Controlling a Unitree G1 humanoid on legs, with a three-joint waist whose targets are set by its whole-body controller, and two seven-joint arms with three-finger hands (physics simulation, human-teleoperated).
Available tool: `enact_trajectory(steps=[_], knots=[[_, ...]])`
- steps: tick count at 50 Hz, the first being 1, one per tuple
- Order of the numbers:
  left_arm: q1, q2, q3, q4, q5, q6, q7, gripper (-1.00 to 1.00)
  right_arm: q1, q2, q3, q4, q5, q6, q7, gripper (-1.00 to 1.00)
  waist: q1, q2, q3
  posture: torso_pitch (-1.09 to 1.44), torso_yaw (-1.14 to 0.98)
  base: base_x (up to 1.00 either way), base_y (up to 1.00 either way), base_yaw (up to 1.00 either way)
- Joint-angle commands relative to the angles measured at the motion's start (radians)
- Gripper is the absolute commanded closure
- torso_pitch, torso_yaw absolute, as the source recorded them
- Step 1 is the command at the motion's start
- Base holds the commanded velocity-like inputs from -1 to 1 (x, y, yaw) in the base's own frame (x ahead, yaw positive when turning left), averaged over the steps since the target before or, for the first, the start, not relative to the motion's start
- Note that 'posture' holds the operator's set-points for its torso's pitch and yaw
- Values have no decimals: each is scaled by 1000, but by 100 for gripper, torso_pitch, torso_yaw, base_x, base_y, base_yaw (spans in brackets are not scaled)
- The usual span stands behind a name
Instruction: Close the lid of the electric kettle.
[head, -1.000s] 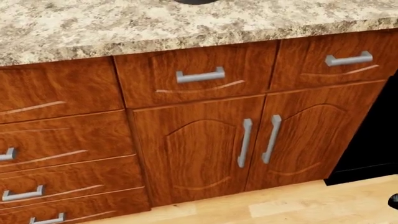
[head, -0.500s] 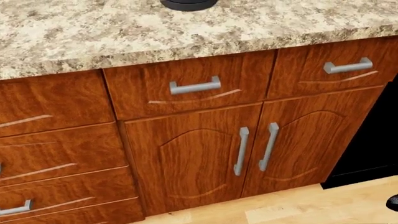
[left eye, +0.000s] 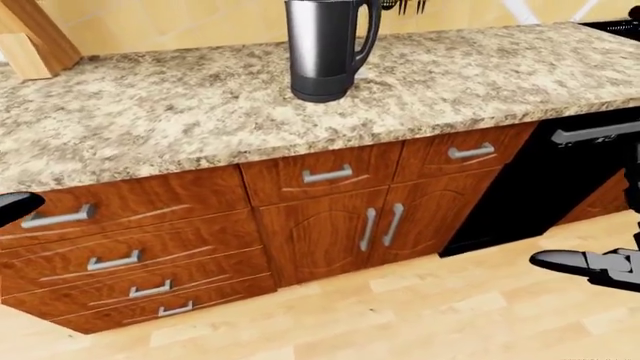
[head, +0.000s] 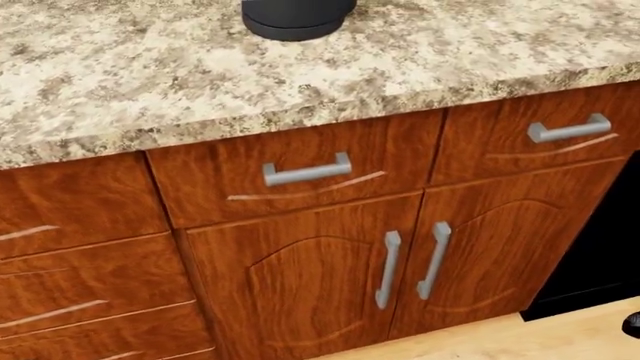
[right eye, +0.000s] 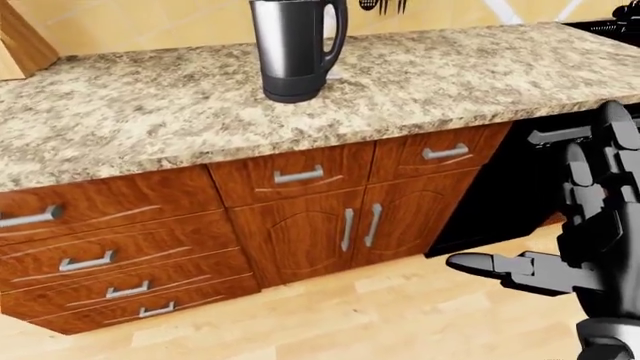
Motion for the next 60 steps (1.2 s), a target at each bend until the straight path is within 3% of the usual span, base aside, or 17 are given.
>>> enact_trajectory(steps=[1,2,3,8,12,14,23,27,36,40,41,43,49,53,54,56,60], knots=[[-11,15,2,-19,0,-28,-6,-100,-5,-21,-15,-8,7,-21,-17,-100,-3,-13,-16,0,0,16,0,0],[-11,17,6,-22,-3,-24,-5,-100,-3,-17,-12,-8,1,-24,-14,-100,-5,-32,-15,0,0,16,0,0],[-12,17,7,-23,-5,-22,-5,-100,-5,-12,-9,-8,-7,-25,-9,-100,-17,8,-12,0,0,17,0,0],[-9,17,12,-28,-7,-17,-5,-100,-6,-14,-14,-8,-3,-22,-8,-100,-23,9,-12,0,0,17,0,0],[-9,22,18,-31,-13,-10,-3,-100,-2,-24,-18,-8,15,-22,-21,-100,-30,56,2,0,0,17,0,0],[-10,24,21,-33,-16,-6,-1,-100,0,-25,-18,-8,17,-24,-23,-100,-32,112,-16,0,0,17,0,0],[-9,24,19,-27,-13,-10,-3,-100,-13,6,-4,-8,-35,-22,14,-100,-8,53,-5,0,0,17,0,0],[-10,27,24,-32,-20,-3,0,-100,-6,-1,-2,-8,-25,-29,4,-100,-4,-27,-21,0,0,17,0,0],[-7,21,17,-21,-10,-18,-6,-100,-6,2,1,-8,-28,-28,7,-100,-27,36,2,0,0,17,0,0],[-8,22,17,-25,-11,-16,-5,-100,-8,10,-3,-8,-36,-28,18,-100,-30,129,-22,0,0,17,0,0],[-10,24,18,-26,-13,-13,-4,-100,-9,8,-7,-8,-33,-26,17,-100,-18,84,-11,0,0,17,0,0],[-7,21,15,-24,-9,-18,-6,-100,-10,8,-4,-8,-35,-27,17,-100,-14,100,-7,0,0,16,0,0],[-9,25,19,-31,-15,-9,-3,-100,-14,11,-7,-8,-41,-22,24,-100,-6,50,-5,0,0,17,0,0],[-9,26,21,-31,-16,-7,-2,-100,-12,3,-7,-8,-28,-23,12,-100,-4,-41,-24,0,0,17,0,0],[-9,25,20,-30,-15,-9,-3,-100,-12,2,-8,-8,-27,-23,11,-100,-15,7,-13,0,0,16,0,0],[-10,25,18,-28,-13,-12,-3,-100,-12,4,-9,-8,-28,-23,13,-100,-19,-13,-9,0,0,16,0,0],[-10,22,13,-21,-7,-22,-6,-100,-14,5,-6,-8,-32,-22,15,-100,-25,19,-5,0,0,17,0,0]])
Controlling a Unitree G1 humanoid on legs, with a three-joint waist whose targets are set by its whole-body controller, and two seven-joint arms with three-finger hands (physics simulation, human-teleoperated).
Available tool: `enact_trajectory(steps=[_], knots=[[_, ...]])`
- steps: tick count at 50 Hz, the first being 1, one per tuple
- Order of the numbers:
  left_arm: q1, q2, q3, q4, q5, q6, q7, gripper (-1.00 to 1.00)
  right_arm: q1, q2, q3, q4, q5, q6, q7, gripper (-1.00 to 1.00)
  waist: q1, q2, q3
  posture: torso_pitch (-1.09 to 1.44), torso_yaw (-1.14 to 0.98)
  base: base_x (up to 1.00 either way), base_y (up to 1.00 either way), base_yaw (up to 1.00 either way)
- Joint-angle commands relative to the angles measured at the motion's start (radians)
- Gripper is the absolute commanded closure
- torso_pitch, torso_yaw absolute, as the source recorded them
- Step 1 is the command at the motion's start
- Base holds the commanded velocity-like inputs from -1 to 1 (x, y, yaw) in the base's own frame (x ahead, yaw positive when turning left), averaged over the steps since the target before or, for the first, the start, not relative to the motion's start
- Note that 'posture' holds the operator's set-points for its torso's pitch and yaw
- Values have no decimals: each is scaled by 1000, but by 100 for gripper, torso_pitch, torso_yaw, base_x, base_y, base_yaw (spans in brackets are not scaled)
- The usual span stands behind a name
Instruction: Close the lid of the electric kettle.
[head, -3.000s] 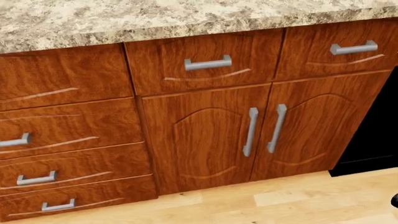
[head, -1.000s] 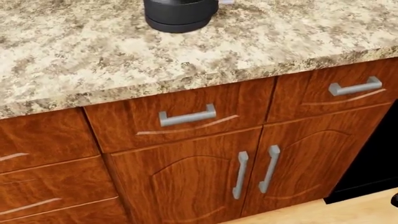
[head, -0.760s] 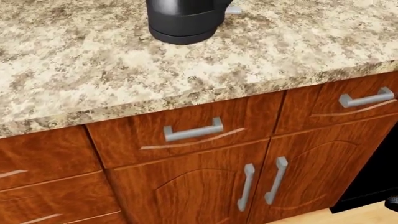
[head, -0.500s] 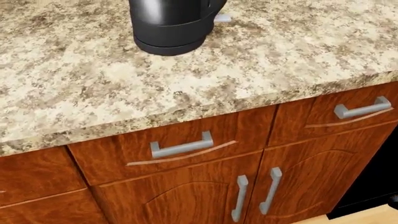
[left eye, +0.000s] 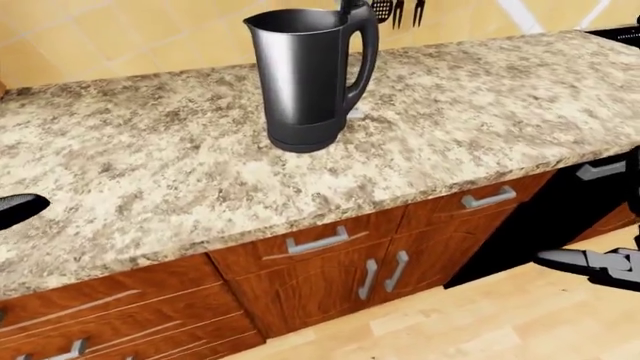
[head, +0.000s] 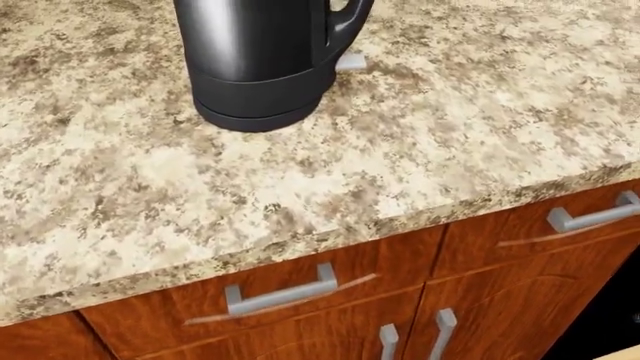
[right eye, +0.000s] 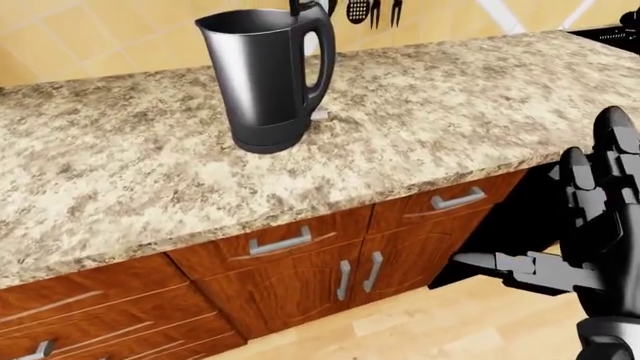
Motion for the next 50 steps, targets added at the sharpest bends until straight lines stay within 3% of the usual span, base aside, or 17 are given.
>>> enact_trajectory(steps=[1,3,5,7,8,13,16,17,18,20,26,31,39,50], knots=[[-12,22,15,-19,9,-41,1,-100,-9,-13,-7,-24,2,-32,1,-100,1,5,-3,0,0,18,0,0],[-12,21,14,-18,11,-43,1,-100,-8,-13,-6,-24,2,-33,0,-100,-3,31,1,0,0,18,0,0],[-12,20,13,-15,13,-46,0,-100,-7,-10,-5,-24,-2,-35,3,-100,-6,84,-16,0,0,17,0,0],[-9,16,10,-12,17,-52,-3,-100,-7,-6,-5,-24,-7,-36,7,-100,9,72,-13,0,0,17,0,0],[-10,17,12,-14,16,-49,-2,-100,-8,-11,-8,-24,0,-33,3,-100,6,81,-6,0,0,17,0,0],[-10,17,12,-13,15,-50,-3,-100,-5,-5,-5,-24,-7,-38,8,-100,18,43,-10,0,0,17,0,0],[-10,16,12,-13,15,-52,-3,-100,-5,-11,-5,-24,-7,-38,0,-100,22,6,-8,0,0,17,0,0],[-10,16,12,-13,16,-53,-3,-100,-5,-10,-4,-24,-2,-43,-1,-100,26,-20,6,0,0,0,0,0],[-9,16,14,-15,14,-50,-3,-100,-1,-15,-1,-24,-1,-46,-6,-100,27,-39,-11,0,0,0,0,0],[-9,17,15,-18,12,-46,-2,-100,4,-14,6,-24,-10,-55,-3,-100,31,-14,-2,0,0,0,0,0],[-9,21,23,-27,4,-33,3,-100,4,-18,7,-24,-7,-56,-8,-100,16,6,-6,0,0,0,0,0],[-12,25,23,-29,0,-27,5,-100,6,7,2,-24,25,-78,-5,-100,10,11,-6,0,0,0,0,0],[-13,24,17,-22,6,-37,2,-100,26,-11,-26,-24,115,-112,-38,-100,3,15,-2,0,0,0,0,0],[-12,22,17,-23,8,-38,2,-100,22,-2,-11,-24,71,-106,-22,-100,1,16,5,0,0,0,0,0]])
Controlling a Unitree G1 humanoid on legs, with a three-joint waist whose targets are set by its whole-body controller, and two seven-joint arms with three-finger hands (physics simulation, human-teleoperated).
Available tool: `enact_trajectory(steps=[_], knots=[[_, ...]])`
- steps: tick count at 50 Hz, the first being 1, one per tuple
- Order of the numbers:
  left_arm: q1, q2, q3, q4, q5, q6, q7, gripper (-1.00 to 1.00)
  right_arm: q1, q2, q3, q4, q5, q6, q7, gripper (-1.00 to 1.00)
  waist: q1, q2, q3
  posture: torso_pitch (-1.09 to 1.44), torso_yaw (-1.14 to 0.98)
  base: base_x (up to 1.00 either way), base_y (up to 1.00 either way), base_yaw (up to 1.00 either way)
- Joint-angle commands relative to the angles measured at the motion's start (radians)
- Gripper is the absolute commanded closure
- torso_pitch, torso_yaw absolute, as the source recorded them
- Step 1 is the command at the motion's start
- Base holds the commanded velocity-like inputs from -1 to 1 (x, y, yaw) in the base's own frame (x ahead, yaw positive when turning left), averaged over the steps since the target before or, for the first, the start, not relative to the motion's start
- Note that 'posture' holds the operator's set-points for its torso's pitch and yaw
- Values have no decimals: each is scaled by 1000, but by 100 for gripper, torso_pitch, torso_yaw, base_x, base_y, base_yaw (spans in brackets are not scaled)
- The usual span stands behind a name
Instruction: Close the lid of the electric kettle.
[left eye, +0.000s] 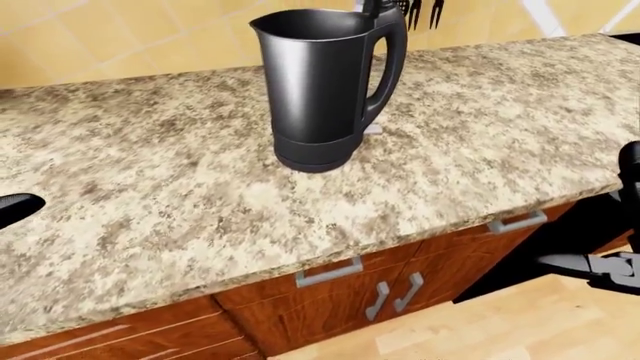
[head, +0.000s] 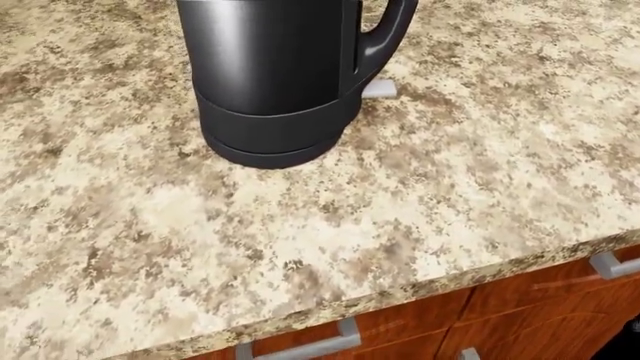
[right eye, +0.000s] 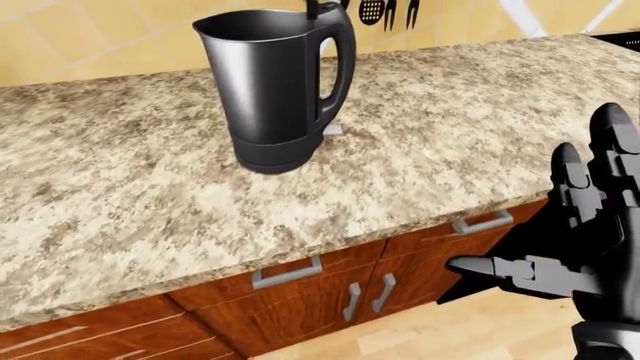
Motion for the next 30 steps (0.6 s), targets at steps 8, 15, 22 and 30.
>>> enact_trajectory(steps=[8,15,22,30], knots=[[-14,25,16,-37,-9,-17,3,-100,-2,-25,-2,-20,-41,-27,10,-100,8,10,-23,0,0,0,0,3],[-14,24,13,-34,-6,-22,2,-100,-3,-13,3,-20,-58,-30,25,-100,26,-26,-11,0,0,0,0,62],[-13,24,14,-34,-7,-21,2,-100,-5,-17,6,-20,-57,-24,21,-100,29,1,-12,0,0,0,0,97],[-12,22,13,-29,-4,-27,0,-100,-15,-10,10,-20,-67,-10,18,-100,-4,32,-1,0,0,0,0,37]])
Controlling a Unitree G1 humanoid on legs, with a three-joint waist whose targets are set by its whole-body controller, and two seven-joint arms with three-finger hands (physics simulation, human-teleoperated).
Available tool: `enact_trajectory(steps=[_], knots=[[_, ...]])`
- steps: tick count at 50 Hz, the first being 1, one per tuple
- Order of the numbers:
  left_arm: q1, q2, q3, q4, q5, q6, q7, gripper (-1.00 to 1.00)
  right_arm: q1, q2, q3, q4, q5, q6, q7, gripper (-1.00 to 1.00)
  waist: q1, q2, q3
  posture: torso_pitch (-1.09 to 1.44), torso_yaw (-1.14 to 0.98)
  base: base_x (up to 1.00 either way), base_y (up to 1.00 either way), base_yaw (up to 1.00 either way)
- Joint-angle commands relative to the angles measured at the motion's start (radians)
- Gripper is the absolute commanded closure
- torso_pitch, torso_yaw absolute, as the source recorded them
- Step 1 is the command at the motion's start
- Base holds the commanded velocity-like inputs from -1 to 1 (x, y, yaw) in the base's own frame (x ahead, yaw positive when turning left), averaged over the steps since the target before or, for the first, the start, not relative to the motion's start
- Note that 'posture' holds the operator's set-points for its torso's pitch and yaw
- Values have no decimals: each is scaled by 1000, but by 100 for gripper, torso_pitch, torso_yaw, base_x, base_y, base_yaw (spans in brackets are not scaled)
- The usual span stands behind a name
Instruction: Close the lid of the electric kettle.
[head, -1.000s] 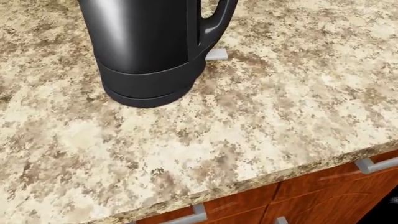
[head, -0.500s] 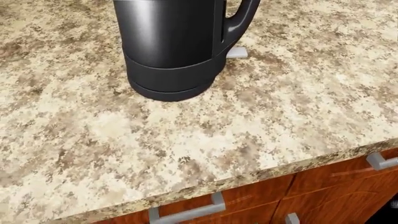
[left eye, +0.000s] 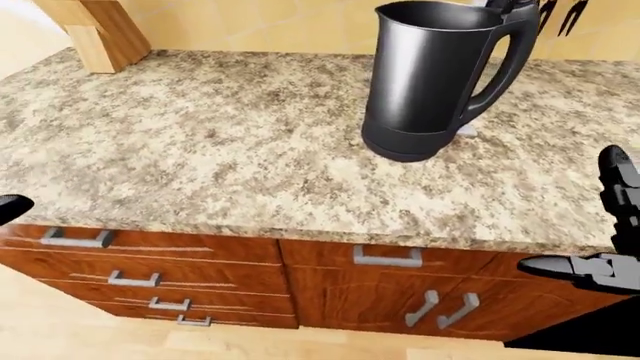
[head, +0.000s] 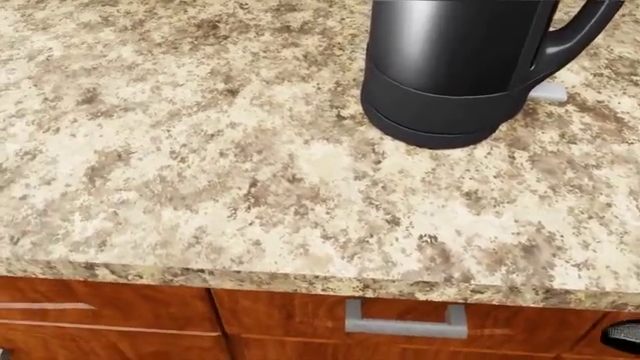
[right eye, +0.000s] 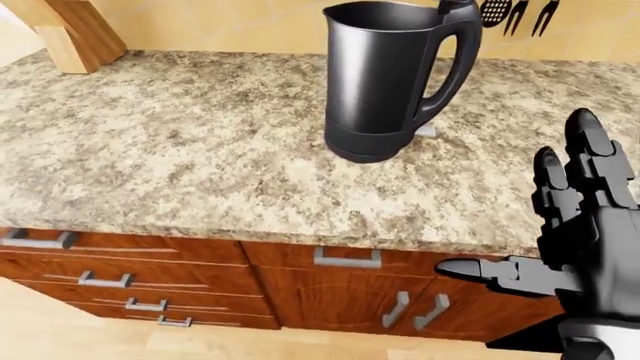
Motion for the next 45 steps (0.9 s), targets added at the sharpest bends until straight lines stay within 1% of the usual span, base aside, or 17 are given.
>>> enact_trajectory(steps=[1,3,4,5,7,12,14,26,32,40,45], knots=[[-17,21,-12,-36,-8,-32,-15,-100,-8,-23,-37,-17,-12,-29,-18,-100,-9,-2,-17,0,0,0,0,0],[-18,22,-10,-38,-10,-29,-14,-100,-11,-24,-38,-17,-6,-26,-26,-100,-3,-46,-20,0,0,0,0,0],[-17,20,-12,-37,-8,-30,-15,-100,-11,-28,-37,-17,-2,-24,-27,-100,-2,-34,-17,0,0,0,0,0],[-17,20,-13,-36,-7,-32,-16,-100,-10,-30,-37,-17,-3,-23,-31,-100,0,-30,-16,0,0,0,0,0],[-18,20,-13,-36,-8,-32,-16,-100,-9,-28,-25,-17,-11,-26,-27,-100,1,-27,-26,0,0,0,0,0],[-17,19,-12,-35,-6,-33,-18,-100,-6,-41,-39,-17,20,-23,-45,-100,2,-21,-32,0,0,0,0,0],[-17,20,-11,-37,-8,-32,-17,-100,-8,-41,-37,-17,18,-22,-46,-100,3,-19,-34,0,0,0,0,0],[-17,17,-15,-38,-8,-35,-21,-100,-19,-35,-41,-17,15,-10,-41,-100,1,-18,-40,0,0,0,0,0],[-20,20,-14,-42,-9,-43,-21,-100,-27,-18,-35,-17,-13,-6,-19,-100,0,-18,-42,0,0,0,0,0],[-20,14,-27,-42,1,-53,-30,-100,-36,-16,-42,-17,-8,11,-16,-100,0,-16,-42,0,0,0,0,0],[-21,14,-25,-42,0,-52,-31,-100,-36,-15,-41,-17,-8,11,-16,-100,-1,-16,-41,0,0,0,0,0]])
